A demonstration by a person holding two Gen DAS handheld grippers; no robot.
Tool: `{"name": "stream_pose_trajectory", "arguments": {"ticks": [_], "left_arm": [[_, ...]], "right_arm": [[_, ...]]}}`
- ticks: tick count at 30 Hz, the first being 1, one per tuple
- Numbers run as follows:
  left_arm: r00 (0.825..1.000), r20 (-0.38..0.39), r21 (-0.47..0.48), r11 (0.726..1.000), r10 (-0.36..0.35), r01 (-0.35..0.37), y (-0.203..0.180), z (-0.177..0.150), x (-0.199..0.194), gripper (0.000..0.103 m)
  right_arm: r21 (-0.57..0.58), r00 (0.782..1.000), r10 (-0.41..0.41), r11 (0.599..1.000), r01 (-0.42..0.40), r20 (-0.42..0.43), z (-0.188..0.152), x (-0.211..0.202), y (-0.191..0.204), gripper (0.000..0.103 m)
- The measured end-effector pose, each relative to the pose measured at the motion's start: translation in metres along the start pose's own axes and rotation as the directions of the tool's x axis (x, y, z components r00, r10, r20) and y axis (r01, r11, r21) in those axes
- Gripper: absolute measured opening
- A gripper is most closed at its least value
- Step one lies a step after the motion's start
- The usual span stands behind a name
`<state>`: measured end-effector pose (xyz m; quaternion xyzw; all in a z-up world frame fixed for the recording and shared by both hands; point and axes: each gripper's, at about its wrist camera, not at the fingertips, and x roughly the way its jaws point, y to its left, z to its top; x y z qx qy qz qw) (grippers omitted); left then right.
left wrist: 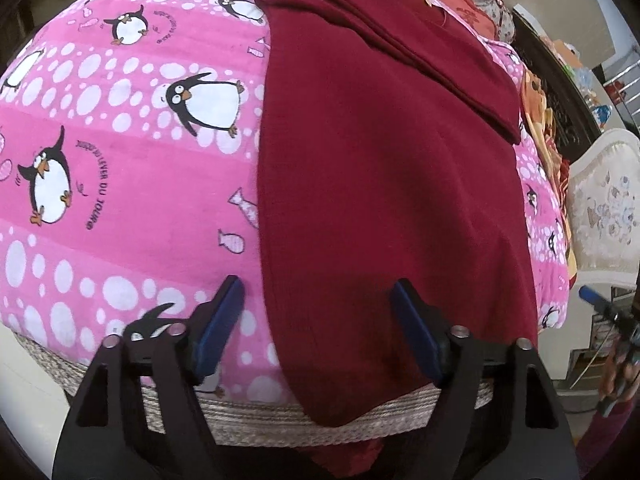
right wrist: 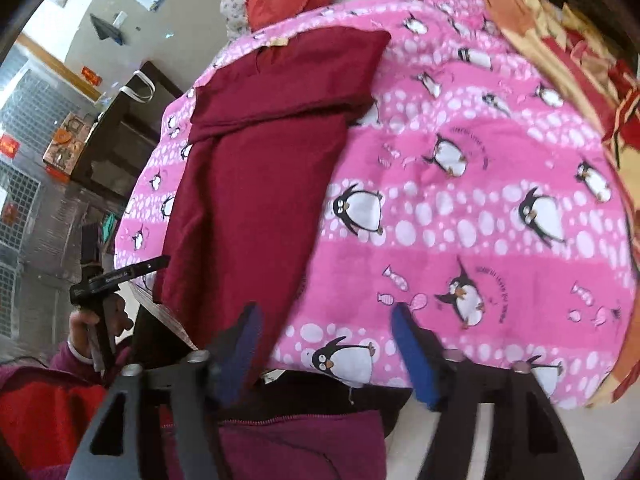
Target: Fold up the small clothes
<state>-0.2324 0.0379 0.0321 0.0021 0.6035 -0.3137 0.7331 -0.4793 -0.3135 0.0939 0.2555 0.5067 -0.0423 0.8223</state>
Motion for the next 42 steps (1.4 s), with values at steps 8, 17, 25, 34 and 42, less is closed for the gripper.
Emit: {"name": "stream_pose_trajectory", "arguments": {"ticks": [8, 17, 25, 34, 42], "left_arm": [[0.999, 0.001, 0.033, 0.999, 0.032, -0.032, -0.006, 0.0, 0.004, 0.079], [0.997, 0.005, 0.072, 0.994, 0.078, -0.078, -0.014, 0.0, 0.008, 0.081], [0.996, 0.002, 0.081, 0.993, 0.087, -0.087, -0.015, 0.0, 0.01, 0.082], [0.994, -0.009, 0.108, 0.989, 0.105, -0.103, -0.025, 0.003, 0.016, 0.085], [0.994, -0.004, 0.113, 0.988, 0.106, -0.105, -0.026, 0.005, 0.016, 0.081]], "right_arm": [[0.042, 0.977, 0.212, 0.977, -0.211, -0.037, -0.025, 0.072, 0.025, 0.071], [0.019, 0.966, 0.258, 0.966, -0.258, -0.008, -0.027, 0.079, 0.034, 0.072], [0.007, 0.961, 0.278, 0.961, -0.278, 0.012, -0.029, 0.091, 0.041, 0.072], [0.018, 0.939, 0.343, 0.939, -0.344, 0.025, -0.026, 0.1, 0.04, 0.056], [0.037, 0.928, 0.373, 0.927, -0.373, -0.001, -0.024, 0.103, 0.036, 0.053]]}}
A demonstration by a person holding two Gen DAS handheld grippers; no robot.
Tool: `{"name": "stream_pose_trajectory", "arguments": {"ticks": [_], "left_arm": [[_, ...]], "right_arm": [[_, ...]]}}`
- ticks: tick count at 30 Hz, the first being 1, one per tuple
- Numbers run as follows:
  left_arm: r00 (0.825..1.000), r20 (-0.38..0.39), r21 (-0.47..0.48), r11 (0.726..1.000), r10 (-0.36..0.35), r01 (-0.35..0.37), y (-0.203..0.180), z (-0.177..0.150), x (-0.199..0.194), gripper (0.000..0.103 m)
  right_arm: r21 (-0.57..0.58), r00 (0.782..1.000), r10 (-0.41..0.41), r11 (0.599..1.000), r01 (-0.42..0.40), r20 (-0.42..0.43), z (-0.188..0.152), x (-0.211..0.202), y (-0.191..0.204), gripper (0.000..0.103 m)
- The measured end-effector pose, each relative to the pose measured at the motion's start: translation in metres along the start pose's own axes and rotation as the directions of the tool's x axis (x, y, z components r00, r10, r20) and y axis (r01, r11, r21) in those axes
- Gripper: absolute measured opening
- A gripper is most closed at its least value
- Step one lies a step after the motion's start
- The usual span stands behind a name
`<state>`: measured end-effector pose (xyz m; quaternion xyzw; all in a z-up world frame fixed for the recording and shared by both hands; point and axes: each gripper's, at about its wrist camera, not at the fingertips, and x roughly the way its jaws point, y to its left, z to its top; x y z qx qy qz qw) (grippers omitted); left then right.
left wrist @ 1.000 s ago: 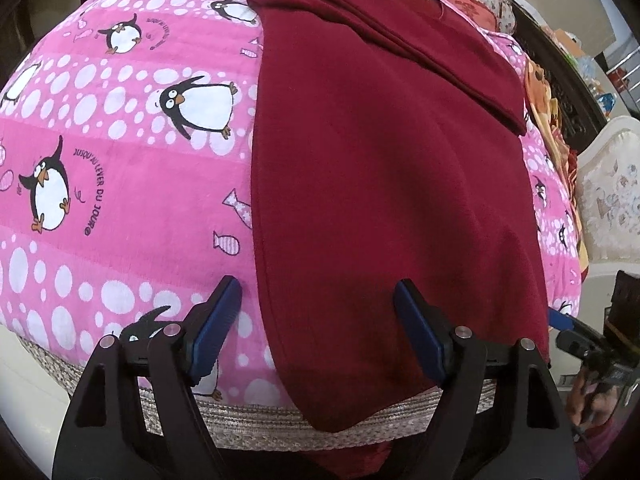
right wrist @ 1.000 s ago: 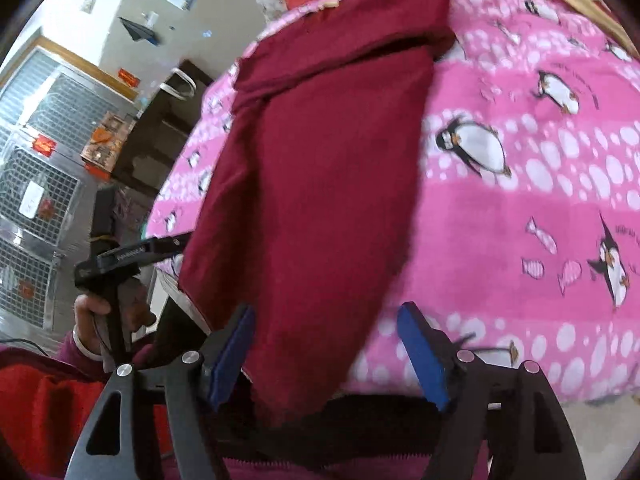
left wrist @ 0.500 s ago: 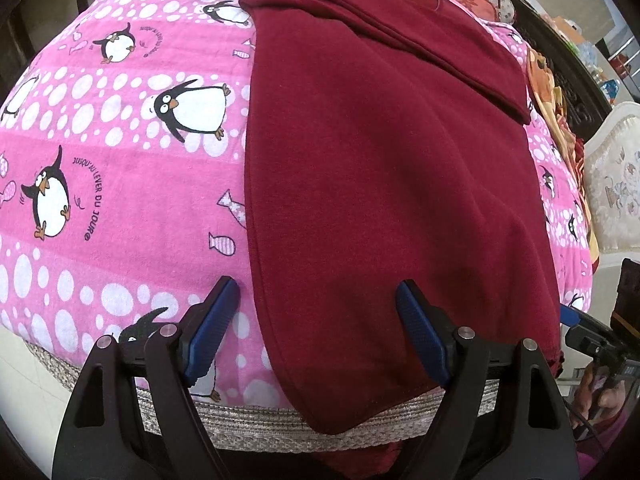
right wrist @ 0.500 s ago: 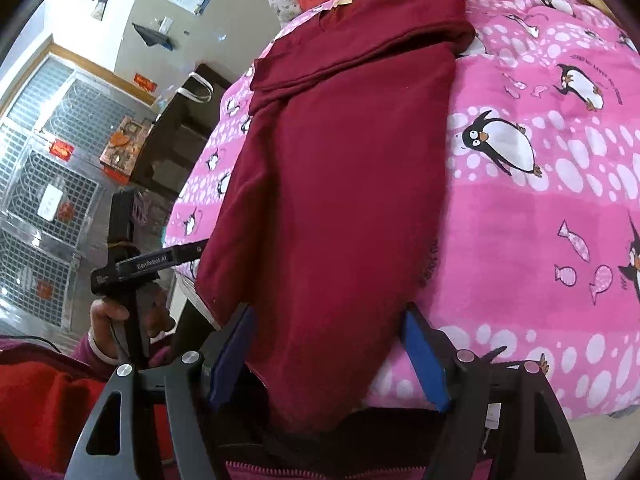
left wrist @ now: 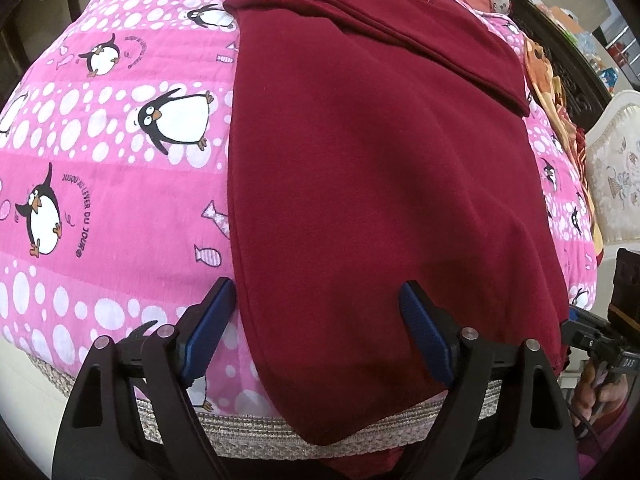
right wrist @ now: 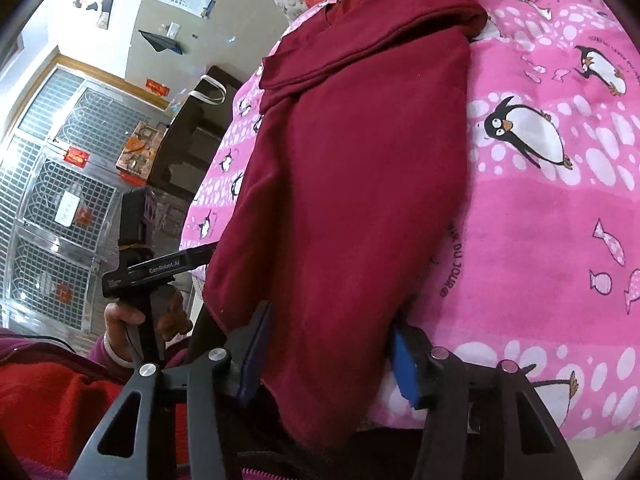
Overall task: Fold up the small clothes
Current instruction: 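Grasp the sweater hem with the left tool and lift it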
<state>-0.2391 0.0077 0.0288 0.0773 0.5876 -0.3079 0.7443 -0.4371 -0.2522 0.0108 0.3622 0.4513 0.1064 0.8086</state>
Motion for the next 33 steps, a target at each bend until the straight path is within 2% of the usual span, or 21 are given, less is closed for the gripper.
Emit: {"name": "stream_pose_trajectory", "arguments": {"ticks": [1, 2, 4, 5, 9, 10, 13, 16, 17, 21, 26, 29, 33], "left_arm": [[1.0, 0.004, -0.001, 1.0, 0.003, -0.003, 0.0, 0.0, -0.001, 0.073], [1.0, 0.008, -0.001, 1.0, 0.006, -0.006, 0.0, 0.0, -0.002, 0.061], [1.0, 0.004, 0.005, 1.0, -0.011, 0.011, -0.001, 0.001, -0.003, 0.049], [1.0, -0.006, 0.008, 1.0, -0.029, 0.029, -0.001, 0.001, -0.002, 0.048], [1.0, -0.008, 0.015, 0.999, -0.031, 0.031, 0.0, 0.001, -0.002, 0.048], [1.0, -0.007, 0.019, 0.999, -0.028, 0.028, -0.001, 0.001, -0.002, 0.046], [1.0, -0.001, 0.014, 0.999, -0.031, 0.031, 0.001, 0.001, -0.003, 0.031], [0.998, -0.003, -0.019, 0.998, -0.056, 0.056, 0.007, 0.001, -0.004, 0.023], [0.998, -0.002, -0.024, 0.998, -0.06, 0.06, 0.008, 0.001, -0.004, 0.019], [0.998, 0.005, -0.017, 0.998, -0.068, 0.068, 0.009, 0.001, -0.008, 0.012], [0.996, 0.026, -0.023, 0.996, -0.09, 0.091, 0.011, 0.004, -0.016, 0.01], [0.99, 0.071, -0.04, 0.991, -0.125, 0.129, 0.017, 0.011, -0.031, 0.009], [0.977, 0.165, -0.042, 0.989, -0.135, 0.144, 0.026, 0.028, -0.059, 0.009]], "right_arm": [[0.005, 1.0, 0.007, 1.0, -0.007, -0.003, 0.001, 0.0, -0.001, 0.053], [0.01, 1.0, 0.011, 1.0, -0.011, -0.003, 0.001, 0.0, -0.002, 0.053], [0.025, 1.0, 0.021, 0.999, -0.021, 0.002, 0.001, -0.001, -0.004, 0.053], [0.028, 1.0, 0.025, 0.999, -0.025, 0.004, 0.0, -0.001, -0.005, 0.053], [0.046, 0.999, 0.041, 0.998, -0.041, 0.015, 0.001, 0.0, -0.009, 0.053], [0.046, 0.999, 0.042, 0.998, -0.043, 0.016, 0.001, -0.001, -0.009, 0.053], [0.022, 1.0, 0.028, 0.999, -0.028, 0.008, 0.002, 0.001, -0.005, 0.053], [0.019, 1.0, -0.006, 1.0, 0.006, 0.015, 0.002, 0.0, -0.003, 0.034], [0.025, 1.0, -0.01, 1.0, 0.009, 0.016, 0.003, 0.0, -0.004, 0.034], [0.029, 1.0, -0.004, 1.0, 0.003, 0.021, 0.003, -0.001, -0.004, 0.03], [0.017, 0.999, 0.029, 0.999, -0.029, 0.042, 0.011, -0.01, 0.002, 0.027], [0.002, 0.996, 0.055, 0.998, -0.055, 0.074, 0.021, -0.02, 0.009, 0.024], [-0.027, 0.986, 0.103, 0.995, -0.101, 0.128, 0.04, -0.032, 0.018, 0.02]]}}
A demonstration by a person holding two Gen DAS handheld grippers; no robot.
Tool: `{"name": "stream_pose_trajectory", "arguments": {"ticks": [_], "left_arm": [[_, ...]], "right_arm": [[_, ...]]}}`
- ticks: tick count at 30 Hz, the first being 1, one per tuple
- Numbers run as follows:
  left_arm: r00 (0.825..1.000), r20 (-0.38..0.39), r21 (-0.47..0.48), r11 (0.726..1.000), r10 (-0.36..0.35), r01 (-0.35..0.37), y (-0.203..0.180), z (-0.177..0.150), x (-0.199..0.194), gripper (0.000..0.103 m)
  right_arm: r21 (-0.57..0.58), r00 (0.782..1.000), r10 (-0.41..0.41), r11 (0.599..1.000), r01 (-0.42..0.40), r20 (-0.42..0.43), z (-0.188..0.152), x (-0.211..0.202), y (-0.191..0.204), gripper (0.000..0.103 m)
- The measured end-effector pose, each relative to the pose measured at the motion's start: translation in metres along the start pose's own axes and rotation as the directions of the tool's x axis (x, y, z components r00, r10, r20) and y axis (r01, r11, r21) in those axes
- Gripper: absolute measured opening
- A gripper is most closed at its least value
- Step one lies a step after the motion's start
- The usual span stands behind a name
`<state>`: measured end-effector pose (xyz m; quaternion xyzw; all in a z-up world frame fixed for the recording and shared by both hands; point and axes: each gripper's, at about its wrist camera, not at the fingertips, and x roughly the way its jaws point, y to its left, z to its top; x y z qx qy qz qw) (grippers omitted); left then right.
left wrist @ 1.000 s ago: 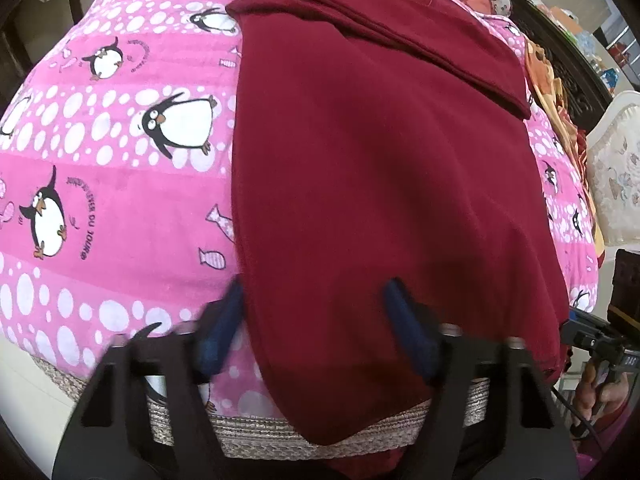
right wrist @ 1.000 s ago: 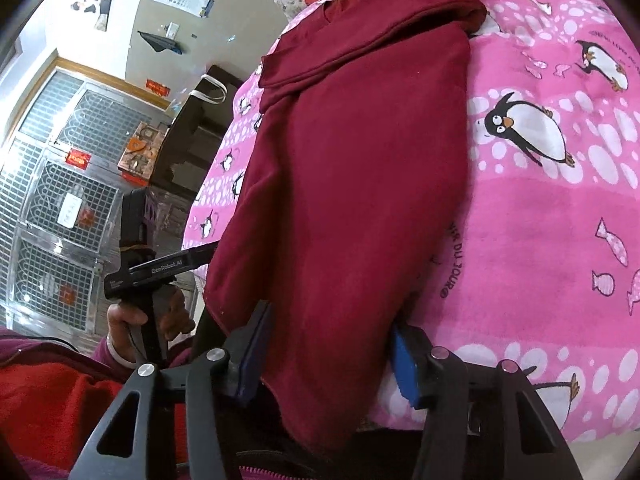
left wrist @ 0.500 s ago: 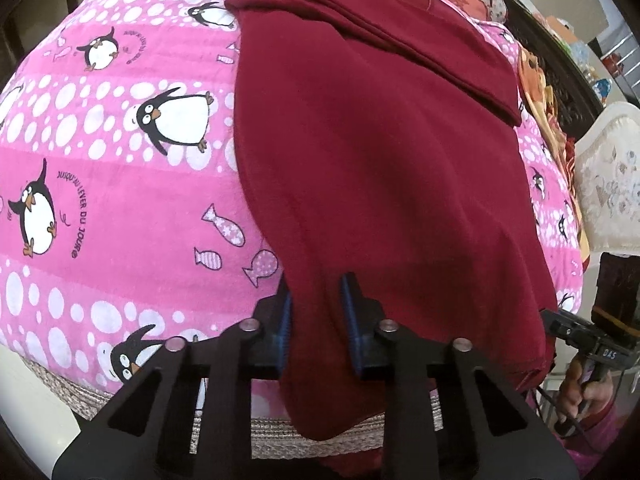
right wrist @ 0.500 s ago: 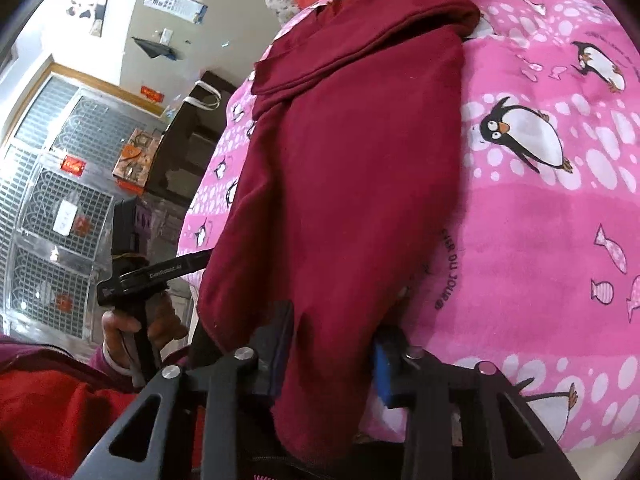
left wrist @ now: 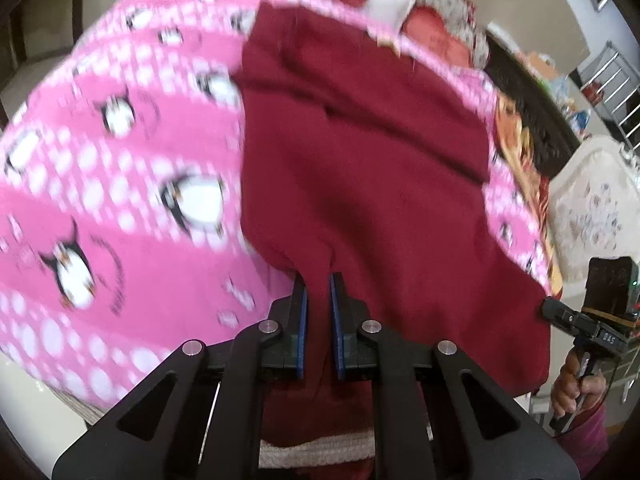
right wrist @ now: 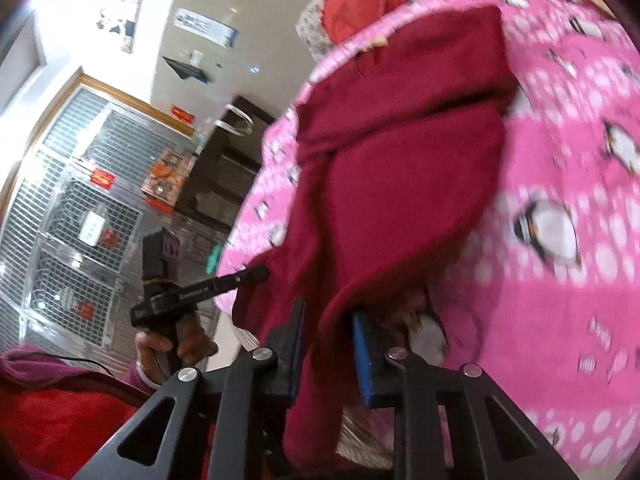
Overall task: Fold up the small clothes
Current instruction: 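Grasp the sweater hem with the left tool and lift it, then fold the held hem up over the strip toward the collar with the left tool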
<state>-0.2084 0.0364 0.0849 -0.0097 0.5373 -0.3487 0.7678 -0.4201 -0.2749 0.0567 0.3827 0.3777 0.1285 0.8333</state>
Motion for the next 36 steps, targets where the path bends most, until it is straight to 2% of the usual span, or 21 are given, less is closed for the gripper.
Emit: {"name": "stream_pose_trajectory", "arguments": {"ticks": [3, 7, 12, 13, 14, 15, 16, 22, 24, 28, 32, 33, 36], "left_arm": [[0.999, 0.048, -0.022, 1.0, -0.014, 0.015, 0.007, 0.019, -0.012, 0.007], [0.998, 0.05, -0.03, 0.999, -0.035, 0.036, 0.007, 0.038, -0.009, 0.007], [0.999, 0.044, 0.035, 0.999, -0.009, 0.008, -0.004, 0.031, -0.006, 0.007], [0.999, 0.034, 0.026, 1.0, -0.008, 0.007, -0.001, 0.028, -0.004, 0.007], [1.0, 0.021, 0.011, 1.0, -0.009, 0.009, 0.002, 0.025, -0.001, 0.007], [1.0, 0.005, -0.007, 1.0, -0.008, 0.008, 0.006, 0.022, 0.002, 0.007], [1.0, -0.002, -0.016, 1.0, -0.004, 0.004, 0.008, 0.019, 0.003, 0.007], [0.999, -0.03, -0.033, 0.999, 0.026, -0.027, 0.018, 0.005, 0.002, 0.007], [0.999, -0.035, -0.027, 0.999, 0.039, -0.04, 0.019, 0.0, 0.002, 0.007], [0.997, -0.047, -0.041, 0.998, 0.053, -0.055, 0.023, -0.008, 0.0, 0.007], [0.996, -0.072, -0.062, 0.996, 0.06, -0.065, 0.029, -0.017, 0.005, 0.007], [0.995, -0.083, -0.07, 0.995, 0.059, -0.065, 0.03, -0.02, 0.008, 0.007], [0.994, -0.098, -0.075, 0.996, 0.043, -0.05, 0.028, -0.022, 0.015, 0.007]], "right_arm": [[-0.015, 0.999, 0.021, 1.0, -0.021, 0.044, 0.017, -0.001, 0.003, 0.014], [-0.037, 0.993, 0.029, 0.999, -0.025, 0.112, 0.046, -0.001, 0.003, 0.013], [0.008, 0.999, -0.039, 0.999, 0.038, 0.023, 0.057, 0.004, -0.002, 0.015], [0.015, 0.998, -0.059, 0.998, 0.059, -0.008, 0.051, 0.001, -0.005, 0.028], [0.027, 0.996, -0.079, 0.996, 0.079, -0.034, 0.047, 0.0, -0.009, 0.052], [0.045, 0.993, -0.098, 0.994, 0.101, -0.061, 0.043, -0.001, -0.015, 0.059], [0.074, 0.989, -0.111, 0.99, 0.118, -0.094, 0.032, -0.003, -0.022, 0.062], [0.162, 0.972, -0.093, 0.978, 0.129, -0.214, -0.02, 0.003, -0.047, 0.062], [0.156, 0.972, -0.085, 0.98, 0.121, -0.219, -0.029, 0.008, -0.047, 0.063], [0.135, 0.975, -0.016, 0.99, 0.046, -0.22, -0.03, 0.021, -0.036, 0.063], [0.085, 0.969, -0.017, 0.996, 0.04, -0.247, -0.027, 0.04, -0.03, 0.062], [0.093, 0.971, -0.001, 0.995, 0.024, -0.237, -0.025, 0.041, -0.031, 0.061], [0.111, 0.979, -0.003, 0.993, 0.027, -0.204, -0.025, 0.05, -0.032, 0.048]]}}
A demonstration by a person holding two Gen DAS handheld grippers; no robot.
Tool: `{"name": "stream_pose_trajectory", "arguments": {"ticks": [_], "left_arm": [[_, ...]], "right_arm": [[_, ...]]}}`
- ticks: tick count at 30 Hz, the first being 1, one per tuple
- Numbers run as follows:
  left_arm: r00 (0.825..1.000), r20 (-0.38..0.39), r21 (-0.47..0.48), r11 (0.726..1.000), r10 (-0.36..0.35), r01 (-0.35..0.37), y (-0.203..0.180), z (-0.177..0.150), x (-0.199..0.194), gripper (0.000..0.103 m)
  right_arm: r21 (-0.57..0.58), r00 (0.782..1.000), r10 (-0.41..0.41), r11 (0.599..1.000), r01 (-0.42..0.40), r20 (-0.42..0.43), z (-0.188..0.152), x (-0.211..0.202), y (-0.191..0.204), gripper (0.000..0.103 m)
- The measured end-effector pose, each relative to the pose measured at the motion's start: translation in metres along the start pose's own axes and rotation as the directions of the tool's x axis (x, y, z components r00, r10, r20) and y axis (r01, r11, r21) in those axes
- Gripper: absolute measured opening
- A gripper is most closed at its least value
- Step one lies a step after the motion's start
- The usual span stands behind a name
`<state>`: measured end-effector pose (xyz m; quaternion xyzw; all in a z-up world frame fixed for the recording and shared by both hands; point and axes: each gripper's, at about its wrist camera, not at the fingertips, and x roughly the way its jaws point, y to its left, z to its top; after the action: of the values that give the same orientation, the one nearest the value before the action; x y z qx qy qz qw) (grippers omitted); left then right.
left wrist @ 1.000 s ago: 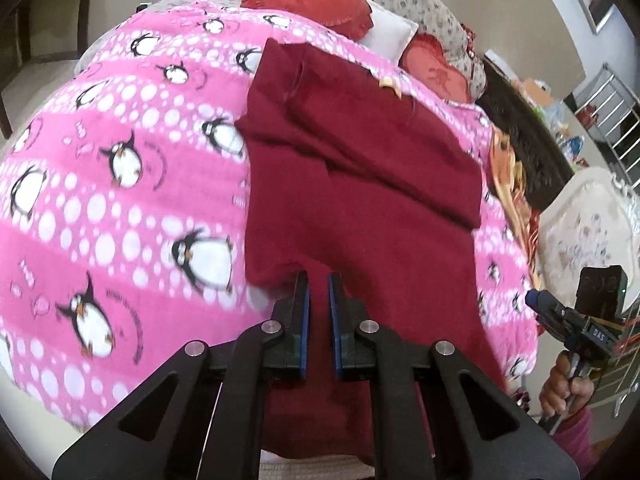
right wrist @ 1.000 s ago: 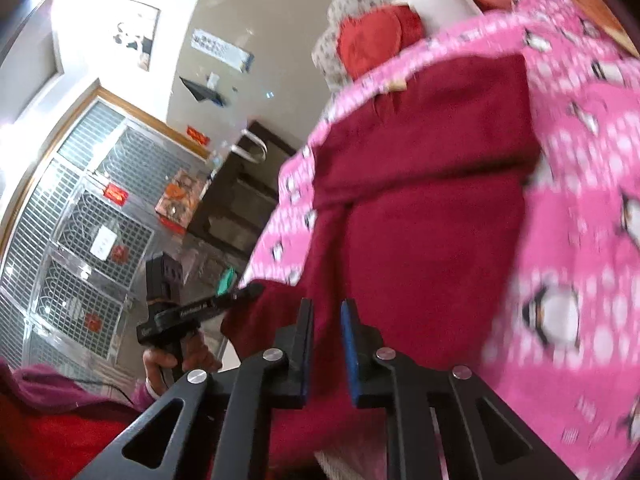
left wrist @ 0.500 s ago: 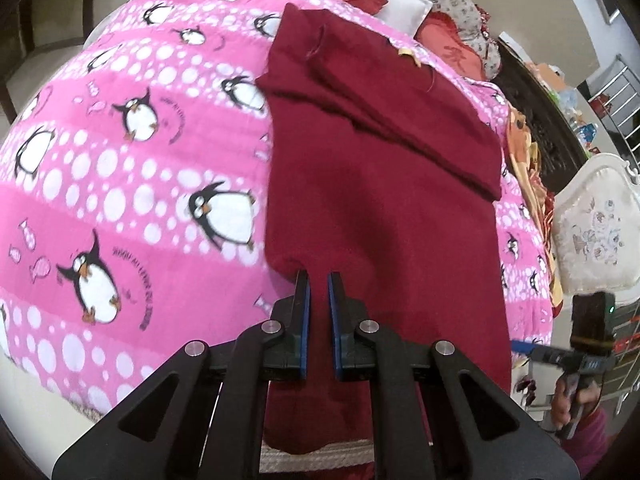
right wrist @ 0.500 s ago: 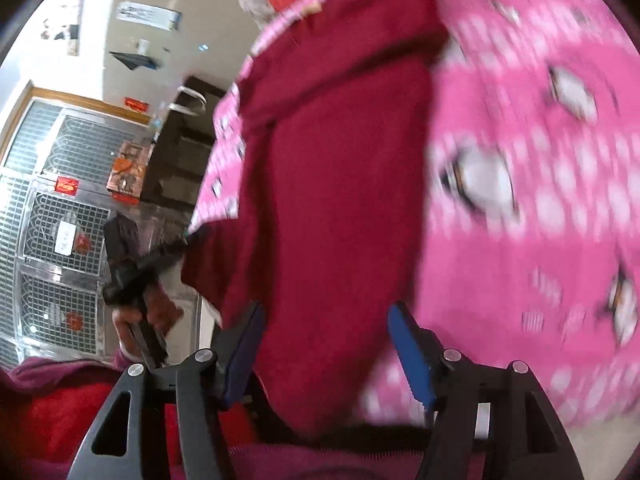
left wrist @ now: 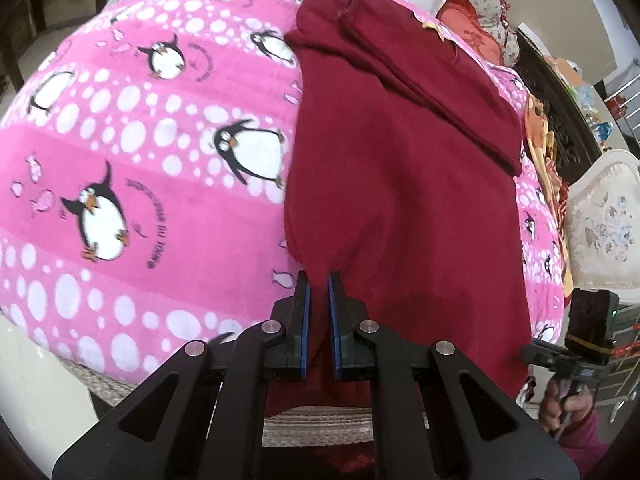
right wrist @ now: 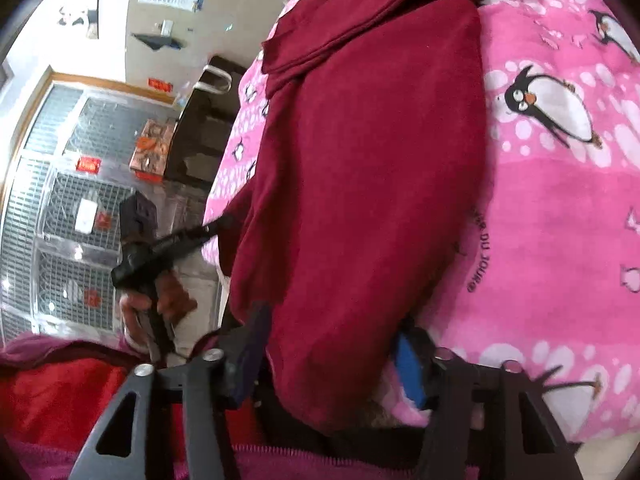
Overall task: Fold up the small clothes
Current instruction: 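Fold the held hem up over the strip toward the collar with the left tool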
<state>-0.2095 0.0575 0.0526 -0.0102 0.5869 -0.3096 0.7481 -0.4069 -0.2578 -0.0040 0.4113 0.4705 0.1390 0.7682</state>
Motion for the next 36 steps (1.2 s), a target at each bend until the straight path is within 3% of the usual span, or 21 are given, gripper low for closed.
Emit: {"name": "stream_pose_trajectory", "arguments": {"ticks": [2, 4, 6, 13, 18, 25, 29, 32, 36], "left_arm": [[1.0, -0.007, 0.009, 1.0, -0.011, 0.011, -0.004, 0.001, 0.003, 0.007], [0.999, -0.013, 0.012, 0.999, -0.033, 0.033, -0.006, 0.004, 0.003, 0.007], [0.998, 0.005, 0.003, 0.998, -0.056, 0.056, -0.005, 0.01, -0.002, 0.007], [0.98, 0.116, -0.051, 0.984, -0.163, 0.17, 0.003, 0.053, -0.026, 0.007], [0.967, 0.199, -0.016, 0.986, -0.162, 0.169, -0.012, 0.094, -0.032, 0.006], [0.934, 0.325, 0.015, 0.988, -0.15, 0.154, -0.027, 0.174, -0.038, 0.003], [0.937, 0.319, 0.01, 0.989, -0.14, 0.144, -0.035, 0.217, -0.021, 0.003], [0.937, 0.297, 0.055, 0.983, -0.184, 0.175, -0.045, 0.224, -0.018, 0.003], [0.951, 0.264, 0.104, 0.985, -0.159, 0.136, -0.048, 0.206, -0.016, 0.003]], "right_arm": [[-0.036, 0.999, -0.031, 0.999, 0.032, 0.022, -0.001, 0.004, 0.004, 0.024], [-0.006, 0.997, 0.048, 0.999, -0.047, 0.058, 0.001, 0.0, 0.001, 0.016], [0.015, 0.99, 0.1, 0.995, -0.102, 0.1, 0.003, -0.005, 0.001, 0.014], [-0.061, 0.951, 0.183, 0.983, -0.173, 0.249, 0.046, -0.033, 0.023, 0.012], [-0.104, 0.908, 0.23, 0.973, -0.206, 0.351, 0.095, -0.049, 0.026, 0.012], [-0.12, 0.872, 0.187, 0.982, -0.149, 0.452, 0.173, -0.064, 0.019, 0.012], [-0.073, 0.854, 0.136, 0.991, -0.115, 0.501, 0.218, -0.062, 0.003, 0.011], [-0.038, 0.853, 0.076, 0.997, -0.065, 0.516, 0.25, -0.057, -0.008, 0.011], [0.018, 0.866, 0.007, 1.0, -0.018, 0.5, 0.282, -0.044, -0.029, 0.011]]}}
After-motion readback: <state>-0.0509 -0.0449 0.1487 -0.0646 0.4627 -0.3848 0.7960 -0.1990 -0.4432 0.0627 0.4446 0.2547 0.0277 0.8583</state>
